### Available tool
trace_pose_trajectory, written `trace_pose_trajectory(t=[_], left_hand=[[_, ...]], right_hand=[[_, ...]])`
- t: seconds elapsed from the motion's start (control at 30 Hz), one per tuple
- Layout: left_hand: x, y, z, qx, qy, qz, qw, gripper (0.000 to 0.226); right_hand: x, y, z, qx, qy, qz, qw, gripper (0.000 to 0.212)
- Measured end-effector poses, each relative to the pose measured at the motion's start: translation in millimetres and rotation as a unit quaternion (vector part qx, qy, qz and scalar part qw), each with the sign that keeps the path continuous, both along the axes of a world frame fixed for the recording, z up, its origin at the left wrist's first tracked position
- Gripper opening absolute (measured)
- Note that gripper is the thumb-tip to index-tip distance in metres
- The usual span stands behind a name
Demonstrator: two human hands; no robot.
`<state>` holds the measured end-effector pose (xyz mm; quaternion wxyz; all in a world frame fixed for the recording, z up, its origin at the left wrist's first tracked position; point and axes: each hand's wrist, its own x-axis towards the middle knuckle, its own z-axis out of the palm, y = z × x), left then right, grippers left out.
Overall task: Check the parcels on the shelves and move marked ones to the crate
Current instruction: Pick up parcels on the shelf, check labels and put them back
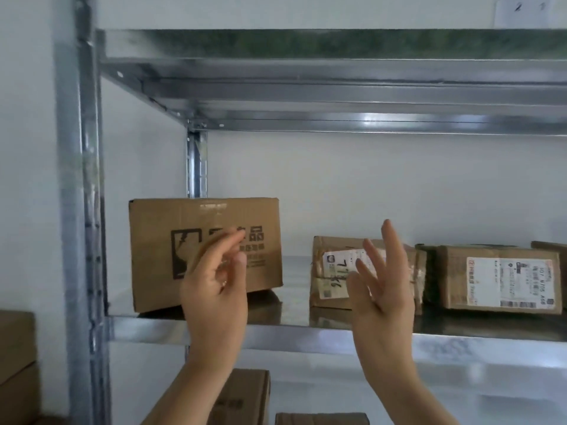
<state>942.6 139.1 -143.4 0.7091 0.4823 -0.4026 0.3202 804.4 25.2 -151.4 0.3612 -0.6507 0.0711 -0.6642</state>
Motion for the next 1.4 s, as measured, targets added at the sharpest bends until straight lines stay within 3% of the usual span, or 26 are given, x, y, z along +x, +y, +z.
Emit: trace_pose_trajectory(t=[0.23, 0.47, 0.57, 0.63, 0.77, 0.93, 1.07, 1.3, 1.4], left_hand=[[68, 83, 5, 0.004, -0.031, 0.149, 0.988, 0.031], [130, 112, -3, 0.124, 0.037, 0.114, 0.985, 0.078], [139, 113, -5, 0.141, 0.004, 0.143, 0.98, 0.085], [138, 115, -9, 0.143, -0.029, 0.149, 0.978, 0.082], [129, 111, -22, 0.179, -0.027, 0.076, 0.98, 0.079], [129, 96, -20, 0.226, 0.058, -0.029, 0.972, 0.077], [146, 85, -18, 0.245, 0.125, -0.079, 0.958, 0.065], [147, 83, -17, 0.226, 0.179, -0.164, 0.944, 0.075], [150, 80, -19, 0.227, 0.184, -0.158, 0.943, 0.078]], right_hand=[[74, 69, 2, 0.078, 0.048, 0.064, 0.994, 0.063], [120, 95, 11, 0.17, 0.101, 0.049, 0.979, 0.066], [128, 91, 14, 0.186, 0.122, 0.036, 0.974, 0.04], [134, 85, 16, 0.2, 0.12, 0.033, 0.972, 0.034], [145, 65, 19, 0.229, 0.111, 0.026, 0.967, 0.076], [153, 43, 22, 0.261, 0.109, 0.041, 0.958, 0.083], [158, 32, 16, 0.276, 0.113, 0.055, 0.953, 0.071], [152, 35, 9, 0.252, 0.126, -0.026, 0.959, 0.026], [149, 38, 8, 0.262, 0.108, -0.03, 0.959, 0.026]])
